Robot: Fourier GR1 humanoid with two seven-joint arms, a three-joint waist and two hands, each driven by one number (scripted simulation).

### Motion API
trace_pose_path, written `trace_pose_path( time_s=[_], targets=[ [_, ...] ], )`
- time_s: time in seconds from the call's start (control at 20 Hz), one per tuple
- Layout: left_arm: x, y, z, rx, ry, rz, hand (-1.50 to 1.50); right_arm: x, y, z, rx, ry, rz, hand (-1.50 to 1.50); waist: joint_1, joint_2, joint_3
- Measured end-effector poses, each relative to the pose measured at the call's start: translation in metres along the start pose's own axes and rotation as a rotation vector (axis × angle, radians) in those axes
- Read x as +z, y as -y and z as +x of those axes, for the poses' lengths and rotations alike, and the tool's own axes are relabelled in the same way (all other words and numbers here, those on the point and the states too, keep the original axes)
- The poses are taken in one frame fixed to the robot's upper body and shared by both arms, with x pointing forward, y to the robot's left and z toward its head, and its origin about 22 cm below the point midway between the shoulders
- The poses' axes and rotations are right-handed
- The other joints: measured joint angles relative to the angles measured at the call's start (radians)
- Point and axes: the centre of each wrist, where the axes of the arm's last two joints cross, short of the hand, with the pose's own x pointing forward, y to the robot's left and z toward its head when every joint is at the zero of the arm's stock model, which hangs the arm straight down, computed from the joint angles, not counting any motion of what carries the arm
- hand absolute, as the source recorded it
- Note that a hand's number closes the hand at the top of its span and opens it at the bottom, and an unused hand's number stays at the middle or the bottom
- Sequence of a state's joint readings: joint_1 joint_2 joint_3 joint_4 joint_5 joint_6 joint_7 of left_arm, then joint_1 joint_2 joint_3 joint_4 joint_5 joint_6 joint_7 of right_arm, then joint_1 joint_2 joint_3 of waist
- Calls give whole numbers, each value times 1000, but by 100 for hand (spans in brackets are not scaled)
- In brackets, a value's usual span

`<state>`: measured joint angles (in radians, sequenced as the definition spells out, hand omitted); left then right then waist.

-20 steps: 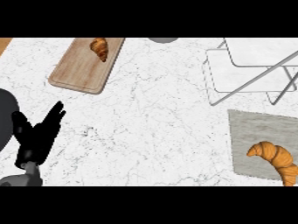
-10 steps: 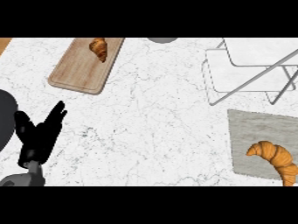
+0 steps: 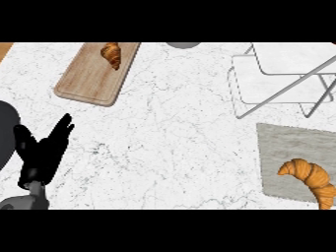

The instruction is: Pick the tomato from the placemat and place it in the tiered shelf

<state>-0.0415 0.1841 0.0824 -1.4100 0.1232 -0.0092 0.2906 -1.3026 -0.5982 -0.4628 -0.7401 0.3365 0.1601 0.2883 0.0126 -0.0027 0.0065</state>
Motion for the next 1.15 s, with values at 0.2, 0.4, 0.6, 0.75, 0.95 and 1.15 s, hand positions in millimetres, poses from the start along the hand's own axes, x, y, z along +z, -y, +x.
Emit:
trace_pose_path(
  time_s=[0.2,0.4,0.6,0.75,0.95,1.15],
  targets=[
    [-2,-1,-1,0,1,-5,0,0,20,5,-106,-13,-87,-150,0,1,0],
    [-1,-3,-1,2,9,-8,0,6,54,5,-120,-28,-219,-150,0,1,1],
    [-1,0,-1,-1,13,-10,0,14,95,-4,-150,-67,-346,-150,0,3,1],
    [0,-1,0,-7,14,-12,0,23,126,-12,-189,-90,-429,-150,3,4,1],
    [0,2,-2,-12,20,2,0,43,174,-29,-241,-110,-462,-150,-1,3,1],
    [-2,6,-1,-7,18,3,0,59,204,-43,-251,-113,-449,-150,1,4,1]
  ],
)
